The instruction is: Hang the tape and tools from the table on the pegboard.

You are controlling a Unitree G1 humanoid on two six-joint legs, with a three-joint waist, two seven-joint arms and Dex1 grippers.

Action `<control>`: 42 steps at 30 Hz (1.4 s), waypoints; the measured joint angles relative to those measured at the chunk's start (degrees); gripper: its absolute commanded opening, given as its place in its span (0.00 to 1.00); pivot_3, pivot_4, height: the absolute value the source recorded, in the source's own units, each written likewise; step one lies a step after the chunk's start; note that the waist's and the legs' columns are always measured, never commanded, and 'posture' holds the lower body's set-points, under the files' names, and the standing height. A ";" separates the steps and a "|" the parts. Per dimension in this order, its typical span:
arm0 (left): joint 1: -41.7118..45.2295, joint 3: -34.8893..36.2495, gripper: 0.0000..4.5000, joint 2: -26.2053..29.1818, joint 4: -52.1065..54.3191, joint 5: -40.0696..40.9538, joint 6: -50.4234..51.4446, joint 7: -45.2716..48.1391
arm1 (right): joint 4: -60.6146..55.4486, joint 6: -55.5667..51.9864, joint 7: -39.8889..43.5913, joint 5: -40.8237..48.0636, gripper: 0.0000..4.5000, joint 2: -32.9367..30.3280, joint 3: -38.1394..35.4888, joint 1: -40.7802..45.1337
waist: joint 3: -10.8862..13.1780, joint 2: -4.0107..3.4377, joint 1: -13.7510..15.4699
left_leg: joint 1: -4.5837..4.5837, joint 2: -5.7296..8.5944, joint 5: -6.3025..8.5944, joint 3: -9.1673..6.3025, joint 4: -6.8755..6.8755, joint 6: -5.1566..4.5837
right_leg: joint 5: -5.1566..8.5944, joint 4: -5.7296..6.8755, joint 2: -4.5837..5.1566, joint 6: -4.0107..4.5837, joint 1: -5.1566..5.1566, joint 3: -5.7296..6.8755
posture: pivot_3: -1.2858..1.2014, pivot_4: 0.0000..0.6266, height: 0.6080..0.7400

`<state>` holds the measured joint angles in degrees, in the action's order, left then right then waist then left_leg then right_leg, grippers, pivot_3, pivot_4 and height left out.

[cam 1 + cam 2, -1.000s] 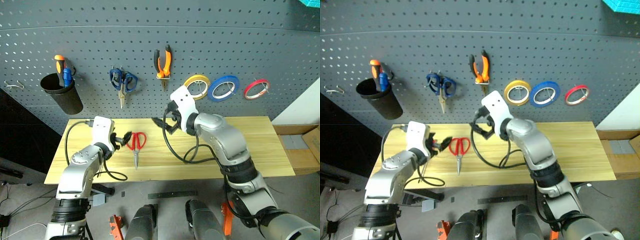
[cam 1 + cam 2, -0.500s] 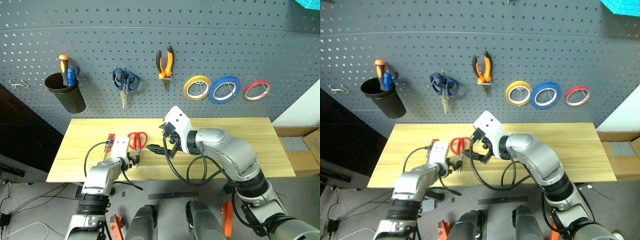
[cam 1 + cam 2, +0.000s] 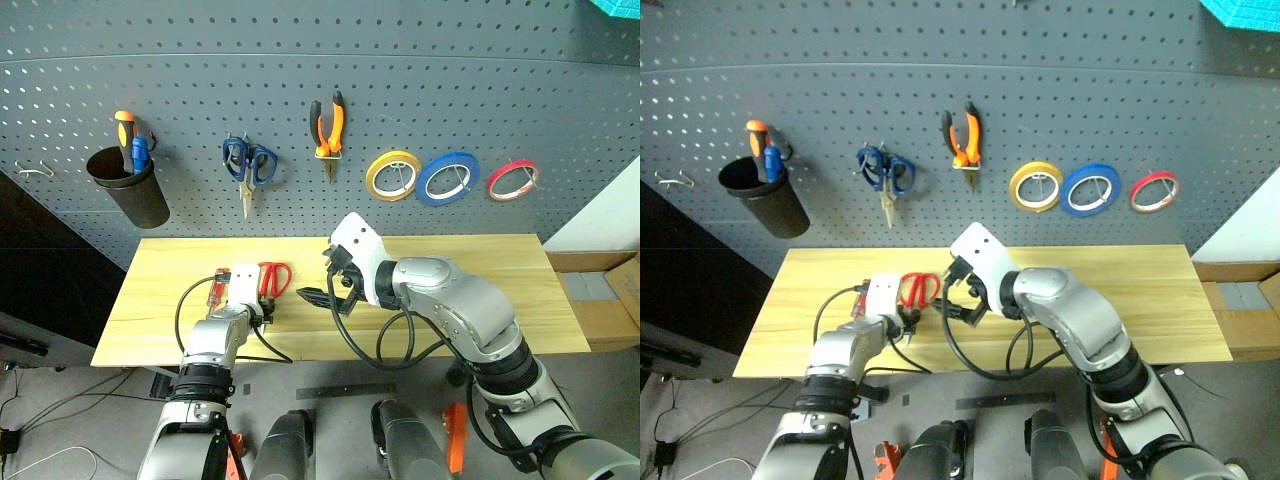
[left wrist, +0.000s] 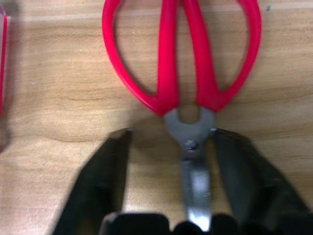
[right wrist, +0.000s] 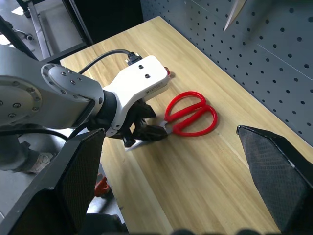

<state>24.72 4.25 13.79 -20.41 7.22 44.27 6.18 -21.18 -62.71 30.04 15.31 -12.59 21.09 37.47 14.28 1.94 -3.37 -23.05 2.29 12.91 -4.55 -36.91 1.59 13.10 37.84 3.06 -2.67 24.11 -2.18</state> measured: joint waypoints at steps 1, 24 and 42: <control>-0.02 -0.21 0.26 0.09 -0.31 -0.31 -0.79 0.51 | 0.00 -0.06 -0.14 0.02 1.00 -0.06 -0.01 0.00 | 0.00 0.00 0.00 | 0.00 0.00 0.00 0.00 0.00 0.00 | 0.00 0.00 0.00 0.00 0.00 0.00 | 0.48 0.34 1.00; -25.01 0.34 0.06 6.89 29.21 -5.37 -32.62 5.75 | -7.91 -0.14 -1.60 1.73 1.00 -5.63 -1.25 -3.54 | 0.02 0.00 -0.39 | -0.15 -0.14 0.04 0.00 0.18 -0.01 | 0.07 -0.56 0.07 -0.12 0.02 0.01 | 0.48 0.35 1.00; -25.36 6.17 0.06 9.74 40.35 -12.12 -45.94 4.47 | -6.91 19.87 1.79 2.94 1.00 -4.01 -6.05 -2.84 | 0.03 0.00 0.14 | -0.35 -0.13 0.06 -0.07 0.23 -0.08 | -0.03 -0.79 -0.02 -0.02 0.04 0.19 | 0.49 0.33 1.00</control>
<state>-0.65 10.42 23.53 19.94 -4.89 -1.66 10.65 -28.09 -42.84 31.84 18.25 -16.60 15.04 34.63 14.30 1.94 -3.23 -23.40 2.16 12.98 -4.61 -36.69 1.52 13.07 37.05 3.04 -2.69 24.16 -1.99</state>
